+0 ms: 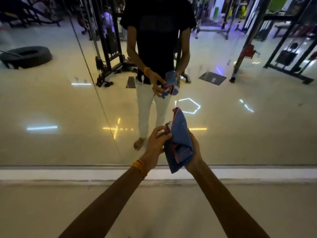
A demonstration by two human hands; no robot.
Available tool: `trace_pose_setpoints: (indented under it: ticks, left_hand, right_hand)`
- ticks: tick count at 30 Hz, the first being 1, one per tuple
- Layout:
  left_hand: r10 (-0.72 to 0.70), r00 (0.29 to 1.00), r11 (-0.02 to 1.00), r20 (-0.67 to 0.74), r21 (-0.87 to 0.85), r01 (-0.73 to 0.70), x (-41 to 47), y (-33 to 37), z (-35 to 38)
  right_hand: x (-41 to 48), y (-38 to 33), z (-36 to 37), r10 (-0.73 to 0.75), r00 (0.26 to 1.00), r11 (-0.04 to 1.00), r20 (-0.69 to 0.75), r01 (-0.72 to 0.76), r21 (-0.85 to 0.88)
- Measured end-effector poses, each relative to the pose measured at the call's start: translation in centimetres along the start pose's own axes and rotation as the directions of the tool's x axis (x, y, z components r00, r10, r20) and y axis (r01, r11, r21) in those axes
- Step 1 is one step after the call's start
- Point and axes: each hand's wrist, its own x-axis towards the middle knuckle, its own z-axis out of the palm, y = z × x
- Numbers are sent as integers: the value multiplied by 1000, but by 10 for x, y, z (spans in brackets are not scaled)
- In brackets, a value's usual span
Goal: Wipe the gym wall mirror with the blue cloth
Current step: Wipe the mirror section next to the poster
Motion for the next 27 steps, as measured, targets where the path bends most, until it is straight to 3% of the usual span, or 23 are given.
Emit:
trace_pose_setpoints:
  ticks: [2, 6, 8, 15, 23, 27]
  left_hand:
    - [-16, 999, 1000, -44, 24, 17, -9, -11, -5]
    - [-48, 994, 997, -100, 57, 54, -22, -43, -21]
    - [-111, 988, 988, -109, 91, 121, -29, -52, -23]
    - [-100, 995, 967, -1, 234, 97, -40, -64, -35]
    - [58, 998, 927, -40, 374, -39, -34, -68, -43]
    - [28, 999, 925, -39, 381, -11, -30, -66, -43]
  right_hand:
    - [7, 12, -19, 16, 1000, 1000, 26, -16, -2]
    - [11, 33, -52, 42, 999, 954, -9, -43, -298]
    - [2, 38, -56, 42, 999, 937, 29, -30, -348]
    - [-11, 61, -61, 44, 998, 951, -49, -57, -305]
    - [-2, 66, -46, 10, 998, 968, -66, -26, -250]
    - [-2, 73, -48, 16, 997, 989, -69, -26, -148]
